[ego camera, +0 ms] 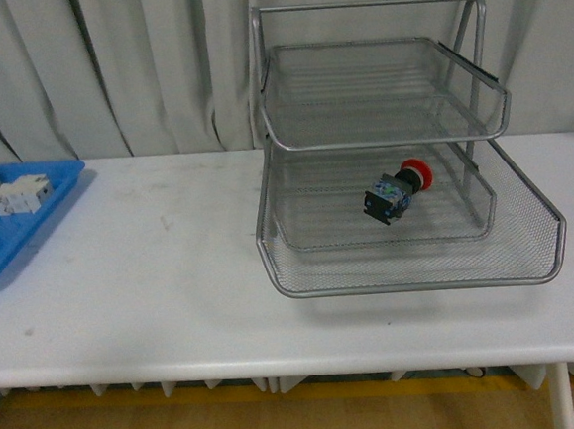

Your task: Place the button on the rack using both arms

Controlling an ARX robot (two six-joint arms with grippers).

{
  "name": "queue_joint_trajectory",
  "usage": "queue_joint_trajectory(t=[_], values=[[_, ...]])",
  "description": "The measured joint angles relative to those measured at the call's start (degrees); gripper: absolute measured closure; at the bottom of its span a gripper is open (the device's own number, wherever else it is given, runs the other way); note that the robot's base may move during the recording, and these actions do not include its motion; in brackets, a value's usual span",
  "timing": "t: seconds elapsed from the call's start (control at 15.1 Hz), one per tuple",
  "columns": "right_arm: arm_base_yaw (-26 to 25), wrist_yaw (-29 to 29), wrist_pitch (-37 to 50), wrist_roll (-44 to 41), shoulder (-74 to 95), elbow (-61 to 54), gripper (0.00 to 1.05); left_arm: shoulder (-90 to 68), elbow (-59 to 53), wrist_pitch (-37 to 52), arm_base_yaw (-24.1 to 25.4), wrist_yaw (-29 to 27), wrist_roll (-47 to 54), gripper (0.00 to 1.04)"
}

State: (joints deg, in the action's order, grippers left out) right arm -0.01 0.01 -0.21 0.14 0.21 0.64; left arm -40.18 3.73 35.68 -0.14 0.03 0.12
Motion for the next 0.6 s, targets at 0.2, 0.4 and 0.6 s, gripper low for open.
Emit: queue_joint_trajectory(t=[0.2,0.4,0.6], values=[[0.0,0.0,0.0,0.0,0.0,0.0,0.06,3.7,-2.7,0.2,0.0,0.0,0.0,1.03],[0.0,0.0,0.0,0.0,0.0,0.0,0.06,9.6,-3.2,-5.7,0.0,0.0,0.0,1.03],[0.0,0.0,0.0,0.0,0.0,0.0,0.06,14.9,-3.2,-10.7,0.0,0.0,0.0,1.03]])
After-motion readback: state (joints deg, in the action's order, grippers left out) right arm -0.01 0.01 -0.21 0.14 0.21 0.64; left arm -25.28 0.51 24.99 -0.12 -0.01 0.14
